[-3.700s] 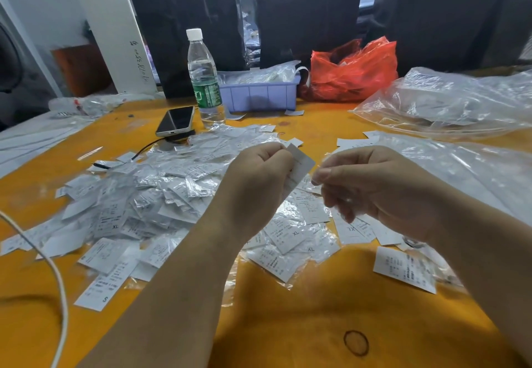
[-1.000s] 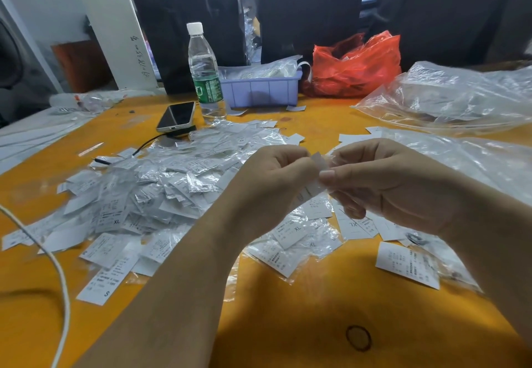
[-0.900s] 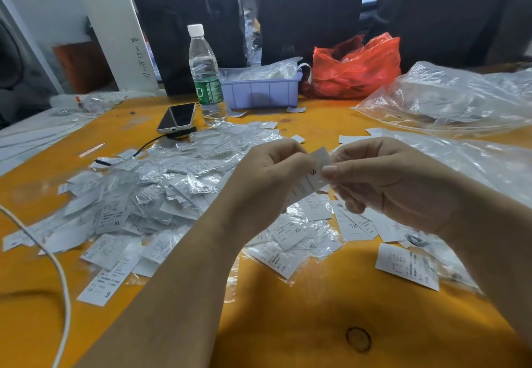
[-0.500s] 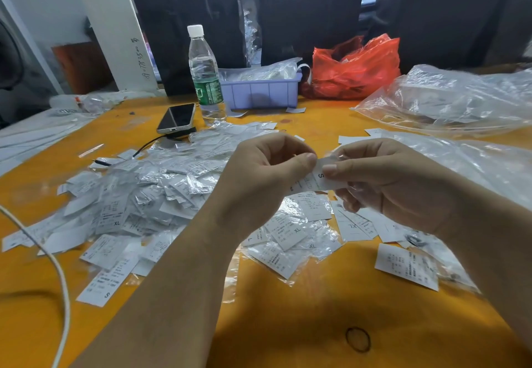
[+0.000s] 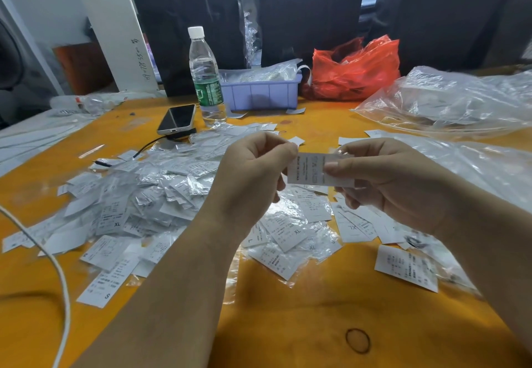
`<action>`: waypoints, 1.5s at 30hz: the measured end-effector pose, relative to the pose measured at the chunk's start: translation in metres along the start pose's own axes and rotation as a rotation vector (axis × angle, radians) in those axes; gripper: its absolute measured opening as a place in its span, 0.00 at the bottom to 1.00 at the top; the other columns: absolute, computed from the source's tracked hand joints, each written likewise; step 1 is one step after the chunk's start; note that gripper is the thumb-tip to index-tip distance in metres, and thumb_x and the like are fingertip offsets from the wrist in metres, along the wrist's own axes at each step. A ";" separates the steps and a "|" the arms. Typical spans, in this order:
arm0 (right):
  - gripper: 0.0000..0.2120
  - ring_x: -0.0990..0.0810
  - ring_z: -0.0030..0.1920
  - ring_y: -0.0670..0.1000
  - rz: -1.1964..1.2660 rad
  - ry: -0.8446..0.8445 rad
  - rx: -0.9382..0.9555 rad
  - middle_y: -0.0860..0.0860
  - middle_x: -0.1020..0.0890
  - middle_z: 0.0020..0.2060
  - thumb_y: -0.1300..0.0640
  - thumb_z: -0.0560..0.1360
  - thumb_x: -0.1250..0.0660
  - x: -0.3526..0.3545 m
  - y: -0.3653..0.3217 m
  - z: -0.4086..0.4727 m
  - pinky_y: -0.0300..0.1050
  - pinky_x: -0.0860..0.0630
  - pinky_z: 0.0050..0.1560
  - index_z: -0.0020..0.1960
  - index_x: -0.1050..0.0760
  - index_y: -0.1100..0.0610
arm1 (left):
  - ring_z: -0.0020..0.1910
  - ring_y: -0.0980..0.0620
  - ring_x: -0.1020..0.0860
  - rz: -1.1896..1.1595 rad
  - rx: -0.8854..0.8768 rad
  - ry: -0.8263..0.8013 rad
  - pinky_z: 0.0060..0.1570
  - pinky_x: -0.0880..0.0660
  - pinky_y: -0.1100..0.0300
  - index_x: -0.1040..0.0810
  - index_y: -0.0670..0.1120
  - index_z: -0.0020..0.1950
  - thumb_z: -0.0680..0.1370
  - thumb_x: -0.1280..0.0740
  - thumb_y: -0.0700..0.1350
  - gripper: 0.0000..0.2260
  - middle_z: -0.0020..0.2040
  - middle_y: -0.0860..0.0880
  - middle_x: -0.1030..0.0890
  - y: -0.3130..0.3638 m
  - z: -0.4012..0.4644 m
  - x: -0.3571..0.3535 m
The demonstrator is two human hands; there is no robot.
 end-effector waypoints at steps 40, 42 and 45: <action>0.22 0.19 0.40 0.56 -0.196 0.100 -0.050 0.59 0.18 0.43 0.55 0.65 0.25 -0.005 0.008 -0.004 0.54 0.24 0.43 0.58 0.23 0.55 | 0.32 0.57 0.22 0.170 0.026 -0.178 0.35 0.22 0.58 0.21 0.50 0.53 0.78 0.30 0.45 0.05 0.36 0.51 0.18 -0.006 -0.005 -0.024; 0.26 0.19 0.36 0.50 -0.142 0.081 -0.056 0.55 0.19 0.40 0.52 0.61 0.27 -0.008 0.008 -0.004 0.46 0.25 0.36 0.58 0.24 0.53 | 0.32 0.57 0.22 0.166 0.022 -0.180 0.34 0.22 0.61 0.20 0.50 0.51 0.78 0.31 0.44 0.03 0.36 0.52 0.18 -0.005 -0.005 -0.025; 0.28 0.17 0.40 0.51 -0.069 0.060 -0.088 0.54 0.17 0.44 0.53 0.60 0.26 -0.008 0.011 -0.004 0.47 0.22 0.37 0.60 0.25 0.53 | 0.31 0.58 0.23 0.165 0.024 -0.155 0.33 0.23 0.60 0.20 0.50 0.50 0.78 0.31 0.43 0.03 0.36 0.52 0.19 -0.006 -0.003 -0.021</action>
Point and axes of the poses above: each hand's wrist, its own z-axis towards the middle knuckle, its own x-axis out of the back of the hand, y = z × x, the point moved 9 cm from there along z, towards the middle knuckle
